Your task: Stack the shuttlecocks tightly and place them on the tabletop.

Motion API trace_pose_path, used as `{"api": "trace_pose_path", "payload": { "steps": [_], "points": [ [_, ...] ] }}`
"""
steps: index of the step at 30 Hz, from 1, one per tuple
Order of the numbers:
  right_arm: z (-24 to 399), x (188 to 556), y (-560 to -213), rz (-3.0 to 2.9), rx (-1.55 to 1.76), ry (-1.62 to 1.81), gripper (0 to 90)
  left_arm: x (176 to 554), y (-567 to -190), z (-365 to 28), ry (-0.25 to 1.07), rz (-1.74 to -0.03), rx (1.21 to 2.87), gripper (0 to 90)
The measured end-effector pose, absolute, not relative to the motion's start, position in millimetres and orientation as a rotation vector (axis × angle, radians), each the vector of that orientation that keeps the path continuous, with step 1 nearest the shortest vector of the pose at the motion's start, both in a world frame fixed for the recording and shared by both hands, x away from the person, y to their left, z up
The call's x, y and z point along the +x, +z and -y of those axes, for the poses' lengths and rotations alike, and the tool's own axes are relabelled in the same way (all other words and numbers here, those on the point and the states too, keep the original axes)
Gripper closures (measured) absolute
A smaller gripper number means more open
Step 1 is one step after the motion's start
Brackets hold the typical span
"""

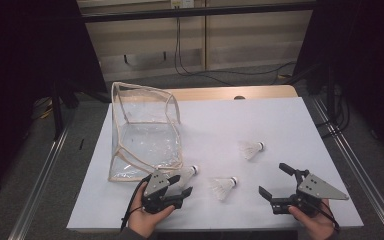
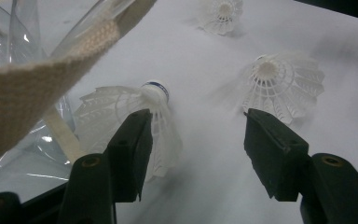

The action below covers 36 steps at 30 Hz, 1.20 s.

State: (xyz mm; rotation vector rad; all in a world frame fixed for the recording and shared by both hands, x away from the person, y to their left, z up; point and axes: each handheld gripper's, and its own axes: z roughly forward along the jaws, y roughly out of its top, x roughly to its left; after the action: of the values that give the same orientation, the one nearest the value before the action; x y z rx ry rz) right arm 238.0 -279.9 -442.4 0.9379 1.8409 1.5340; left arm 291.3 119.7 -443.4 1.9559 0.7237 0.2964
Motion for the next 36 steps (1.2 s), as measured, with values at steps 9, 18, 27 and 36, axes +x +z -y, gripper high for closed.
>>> {"api": "trace_pose_path", "payload": {
  "steps": [9,18,27,36],
  "points": [
    [279.1,237.8,-442.3,-1.841,0.936,1.535,0.3,287.1,-440.4,-116.7,0.318,-0.701,1.951,44.1],
    [278.5,238.0,-442.4,-1.843,0.932,1.536,0.3,291.6,-440.2,-110.8,0.321,-0.721,1.941,46.2],
    [279.4,237.5,-441.9,-1.842,0.925,1.534,0.5,295.9,-443.3,-104.3,0.332,-0.784,1.958,51.3],
    [278.7,237.4,-441.7,-1.844,0.923,1.535,0.5,300.6,-446.2,-97.9,0.35,-0.823,1.956,62.6]
  ]
}}
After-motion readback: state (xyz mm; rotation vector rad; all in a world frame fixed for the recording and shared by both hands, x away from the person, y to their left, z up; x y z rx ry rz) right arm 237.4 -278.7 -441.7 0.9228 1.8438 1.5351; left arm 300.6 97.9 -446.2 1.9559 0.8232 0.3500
